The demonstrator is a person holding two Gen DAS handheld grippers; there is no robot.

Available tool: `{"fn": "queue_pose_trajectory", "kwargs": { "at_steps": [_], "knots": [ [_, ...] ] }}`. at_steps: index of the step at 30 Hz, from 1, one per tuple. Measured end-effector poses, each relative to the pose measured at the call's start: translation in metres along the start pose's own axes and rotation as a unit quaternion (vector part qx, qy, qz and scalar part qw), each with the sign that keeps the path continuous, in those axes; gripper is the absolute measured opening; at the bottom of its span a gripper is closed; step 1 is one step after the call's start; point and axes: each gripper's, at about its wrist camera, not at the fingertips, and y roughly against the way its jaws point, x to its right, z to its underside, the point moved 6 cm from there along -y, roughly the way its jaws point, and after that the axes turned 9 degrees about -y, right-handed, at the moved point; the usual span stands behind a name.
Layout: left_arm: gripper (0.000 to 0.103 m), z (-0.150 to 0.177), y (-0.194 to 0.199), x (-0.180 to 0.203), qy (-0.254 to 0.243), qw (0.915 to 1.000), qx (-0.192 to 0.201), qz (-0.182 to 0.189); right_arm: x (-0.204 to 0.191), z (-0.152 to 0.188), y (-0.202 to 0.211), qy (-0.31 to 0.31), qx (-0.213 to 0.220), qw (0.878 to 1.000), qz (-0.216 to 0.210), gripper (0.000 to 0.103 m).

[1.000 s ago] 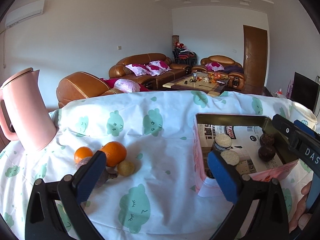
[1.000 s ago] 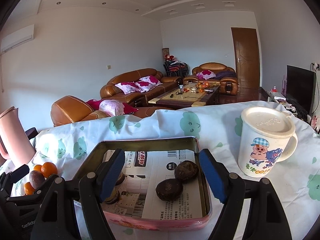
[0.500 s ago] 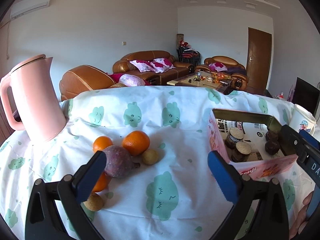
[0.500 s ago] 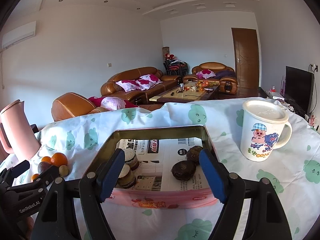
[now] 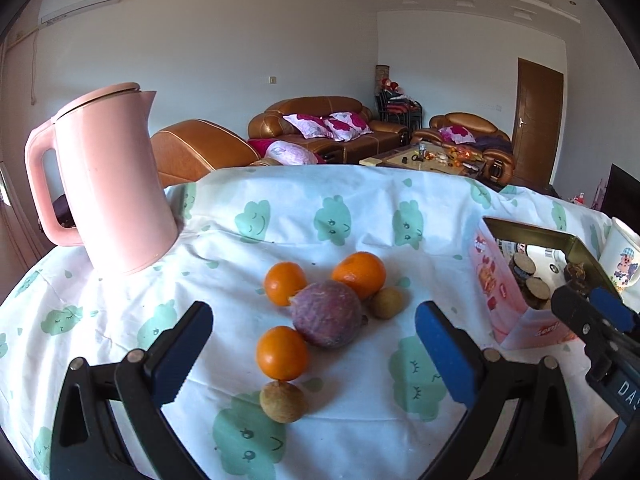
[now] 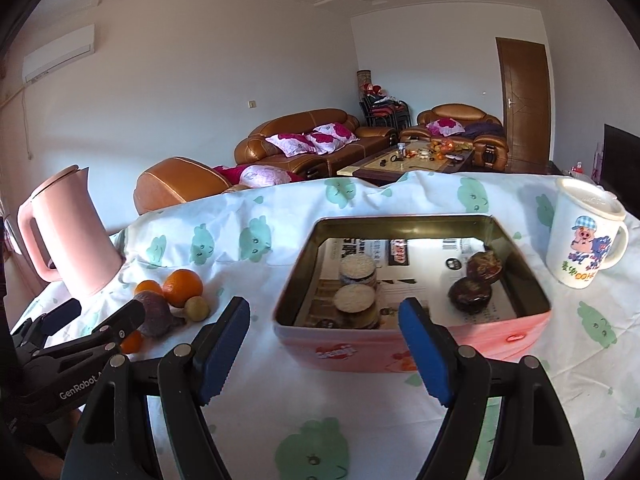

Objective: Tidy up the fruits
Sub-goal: 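Move both open tools back from the tin toward the remaining fruits, then grasp a small tan fruit with the right tool while the left tool grasps an orange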

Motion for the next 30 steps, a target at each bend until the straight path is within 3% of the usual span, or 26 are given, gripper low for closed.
{"fn": "queue_pose_trajectory", "kwargs": {
  "at_steps": [8,15,19,23,27,30],
  "knots": [
    [0.103,0.000,-0.009,-0.064,0.033,0.9990,-0.015,-0.026,-0.049,0.016,-0.009,0.018,-0.024,0.999,-0.028,0.078],
    [0.103,0.010,-0.017,-0.135,0.072,0.9937,-0.038,-0.077,-0.088,0.036,-0.019,0.040,-0.069,0.995,-0.059,0.078],
    [0.103,0.015,-0.018,-0.158,0.091,0.9908,-0.046,-0.089,-0.119,0.054,-0.029,0.058,-0.113,0.988,-0.090,0.078],
    [0.103,0.017,-0.021,-0.163,0.096,0.9911,-0.050,-0.078,-0.156,0.074,-0.035,0.096,-0.150,0.976,-0.122,0.078],
    [0.103,0.016,-0.022,-0.155,0.078,0.9934,-0.052,-0.067,-0.182,0.090,-0.049,0.131,-0.185,0.966,-0.127,0.057],
    [0.102,0.014,-0.021,-0.149,0.068,0.9947,-0.048,-0.060,-0.187,0.100,-0.058,0.144,-0.211,0.960,-0.113,0.053]
  ]
}}
